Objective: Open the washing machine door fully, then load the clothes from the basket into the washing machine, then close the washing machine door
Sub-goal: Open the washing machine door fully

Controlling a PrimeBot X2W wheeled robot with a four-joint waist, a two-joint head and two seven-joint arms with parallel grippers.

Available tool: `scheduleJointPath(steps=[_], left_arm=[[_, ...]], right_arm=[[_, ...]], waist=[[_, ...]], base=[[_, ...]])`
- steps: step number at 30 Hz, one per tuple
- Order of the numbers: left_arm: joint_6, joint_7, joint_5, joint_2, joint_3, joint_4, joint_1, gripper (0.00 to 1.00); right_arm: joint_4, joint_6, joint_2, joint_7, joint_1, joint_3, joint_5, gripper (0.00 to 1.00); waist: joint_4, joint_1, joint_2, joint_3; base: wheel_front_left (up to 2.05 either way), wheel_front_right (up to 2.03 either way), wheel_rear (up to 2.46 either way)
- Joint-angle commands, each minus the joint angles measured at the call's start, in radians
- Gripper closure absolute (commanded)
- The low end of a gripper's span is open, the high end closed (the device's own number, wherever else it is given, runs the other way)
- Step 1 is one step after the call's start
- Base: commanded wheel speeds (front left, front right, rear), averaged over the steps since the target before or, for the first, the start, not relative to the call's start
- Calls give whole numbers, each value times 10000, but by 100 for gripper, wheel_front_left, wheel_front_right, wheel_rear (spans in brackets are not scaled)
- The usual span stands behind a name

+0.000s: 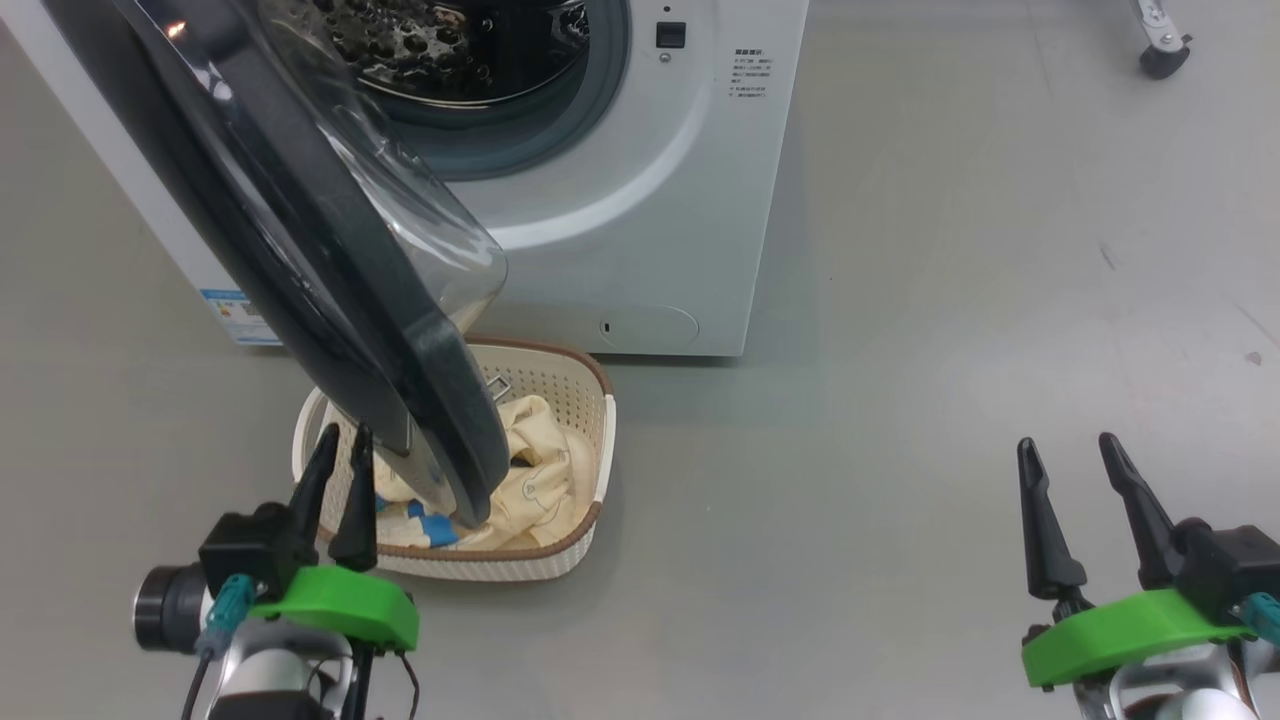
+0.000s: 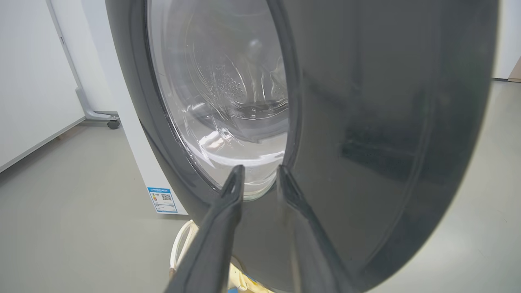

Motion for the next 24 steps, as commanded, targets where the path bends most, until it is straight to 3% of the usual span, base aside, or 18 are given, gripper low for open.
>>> scheduleJointPath(steps=[1,2,3,8,15,24], left_arm=[[127,-111,-53,273,374,-269,-388,67],[170,-111,-86,268,413,-273,-411,93],[178,-111,-101,266,421,-271,-417,100],[249,-111,-127,338,483,-372,-498,100],[699,-111,-1,667,856,-1109,-949,100],[1247,299,167,1161,1305,-3725,-1804,100]], right_arm=[[-307,17,-84,1,-365,209,-3,0],[-290,17,-84,1,-370,233,9,0],[-280,17,-84,1,-372,245,18,0],[-240,17,-84,4,-398,270,48,0],[-244,17,-84,17,-401,160,50,0],[-259,17,-83,3,-364,0,79,0]], waist=[[5,0,-1,10],[17,0,-1,9],[25,0,-1,5],[72,0,-1,-18],[174,0,-1,-58],[243,0,-1,-140]], base=[[0,0,0],[0,0,0],[0,0,0],[0,0,0],[0,0,0],[0,0,0]])
